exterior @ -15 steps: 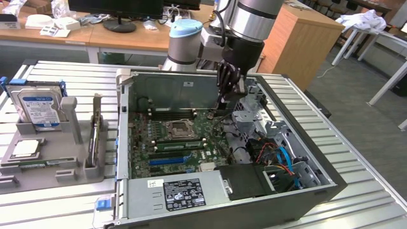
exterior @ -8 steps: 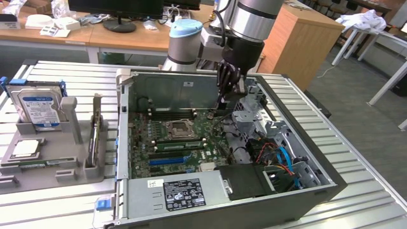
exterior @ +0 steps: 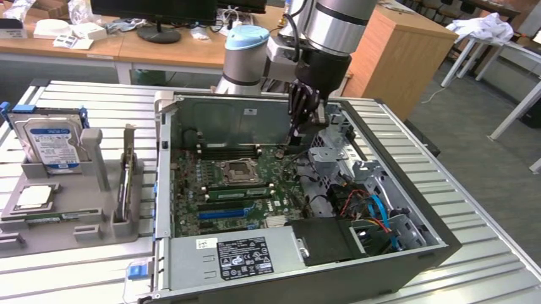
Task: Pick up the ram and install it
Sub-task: 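Press down the ram until it locks into place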
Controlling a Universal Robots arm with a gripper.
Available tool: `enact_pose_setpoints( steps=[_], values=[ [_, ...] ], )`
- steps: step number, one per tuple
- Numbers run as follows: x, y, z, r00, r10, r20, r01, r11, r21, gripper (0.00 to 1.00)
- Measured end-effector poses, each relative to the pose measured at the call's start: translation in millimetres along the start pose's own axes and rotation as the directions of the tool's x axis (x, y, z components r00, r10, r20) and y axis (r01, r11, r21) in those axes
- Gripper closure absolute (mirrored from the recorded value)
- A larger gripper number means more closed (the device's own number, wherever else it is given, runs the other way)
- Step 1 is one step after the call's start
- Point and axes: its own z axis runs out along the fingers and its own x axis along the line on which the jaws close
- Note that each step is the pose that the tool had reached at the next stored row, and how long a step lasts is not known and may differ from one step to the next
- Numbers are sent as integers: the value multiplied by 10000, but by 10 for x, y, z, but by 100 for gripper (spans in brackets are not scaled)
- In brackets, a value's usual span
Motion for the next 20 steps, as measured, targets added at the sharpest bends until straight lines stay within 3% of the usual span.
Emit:
enact_pose_setpoints(
  steps=[5,10,15,20],
  values=[
    [-1,0,0,9983,584,35,-584,9983,-18,89],
    [0,0,0,9908,1352,78,-1352,9908,-55,89],
    [0,0,0,9758,2184,122,-2183,9758,-98,89],
    [0,0,0,9548,2970,161,-2968,9548,-144,89]
  ],
)
